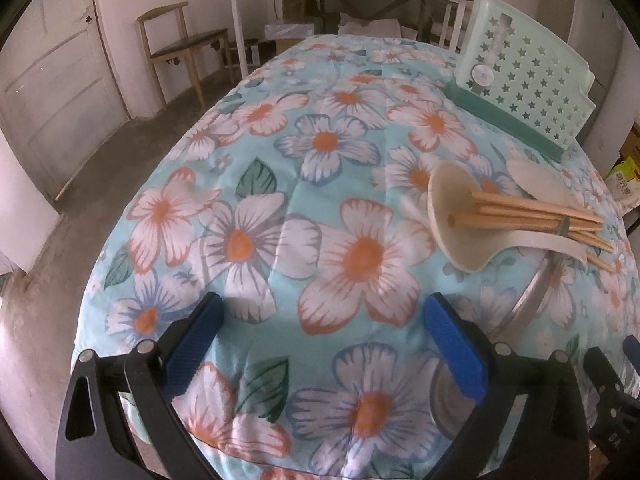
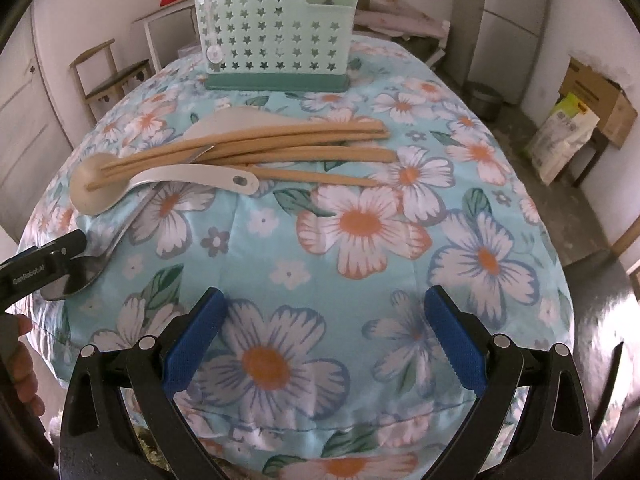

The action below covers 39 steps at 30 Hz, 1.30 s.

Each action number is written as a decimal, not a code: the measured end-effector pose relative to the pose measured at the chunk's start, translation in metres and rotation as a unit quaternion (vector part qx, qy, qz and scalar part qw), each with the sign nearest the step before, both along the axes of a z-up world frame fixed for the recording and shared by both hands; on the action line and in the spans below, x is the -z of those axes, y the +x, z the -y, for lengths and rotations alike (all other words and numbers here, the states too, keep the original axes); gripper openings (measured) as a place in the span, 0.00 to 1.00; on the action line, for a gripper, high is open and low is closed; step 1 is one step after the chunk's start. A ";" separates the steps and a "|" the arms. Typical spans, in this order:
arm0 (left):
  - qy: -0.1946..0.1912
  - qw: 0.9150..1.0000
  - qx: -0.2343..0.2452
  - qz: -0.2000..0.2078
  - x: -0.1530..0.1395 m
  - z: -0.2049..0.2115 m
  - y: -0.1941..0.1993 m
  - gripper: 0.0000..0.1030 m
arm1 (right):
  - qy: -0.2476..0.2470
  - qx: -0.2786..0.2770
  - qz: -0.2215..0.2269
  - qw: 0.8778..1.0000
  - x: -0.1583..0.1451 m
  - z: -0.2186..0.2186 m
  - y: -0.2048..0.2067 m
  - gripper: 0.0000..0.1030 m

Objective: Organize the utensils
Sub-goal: 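Move the left gripper toward the steel spoon handle, then close the left gripper on the steel spoon handle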

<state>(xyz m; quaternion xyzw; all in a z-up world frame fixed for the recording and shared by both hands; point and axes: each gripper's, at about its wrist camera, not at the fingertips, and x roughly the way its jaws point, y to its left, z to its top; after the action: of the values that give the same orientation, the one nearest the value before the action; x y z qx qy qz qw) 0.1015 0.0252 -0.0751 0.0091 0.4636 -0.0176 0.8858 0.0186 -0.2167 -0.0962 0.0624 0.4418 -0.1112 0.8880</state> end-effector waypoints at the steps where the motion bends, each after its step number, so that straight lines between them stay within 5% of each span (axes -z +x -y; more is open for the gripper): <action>1: 0.000 1.000 -0.001 0.004 0.000 0.000 -0.001 0.96 | 0.000 0.000 0.000 1.000 0.001 0.000 0.001 0.92; 12: -0.011 1.000 0.020 0.017 -0.006 -0.006 -0.007 0.96 | 0.018 -0.006 0.004 1.000 0.002 0.004 0.003 0.93; 15: -0.022 0.997 0.020 0.065 -0.026 -0.015 -0.019 0.96 | 0.020 -0.008 0.006 1.000 0.002 0.005 0.002 0.93; 20: -0.056 0.989 0.094 0.102 -0.054 -0.015 -0.051 0.92 | 0.027 -0.010 0.013 0.999 0.001 0.006 -0.001 0.93; 28: -0.178 0.974 0.138 0.002 -0.036 -0.016 -0.066 0.59 | 0.031 -0.010 0.015 0.999 0.001 0.006 -0.001 0.93; 36: -0.340 0.928 0.108 -0.105 0.004 -0.021 -0.050 0.37 | 0.030 -0.010 0.015 0.999 0.001 0.006 -0.001 0.93; 39: -0.357 0.923 0.099 -0.107 0.006 -0.023 -0.043 0.26 | 0.029 -0.010 0.015 0.999 0.000 0.005 -0.001 0.93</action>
<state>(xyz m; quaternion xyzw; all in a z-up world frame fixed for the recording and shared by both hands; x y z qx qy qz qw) 0.0587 0.0479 -0.0806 -0.2638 0.5156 -0.2701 0.7692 0.0178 -0.2221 -0.0966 0.0858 0.4321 -0.0884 0.8934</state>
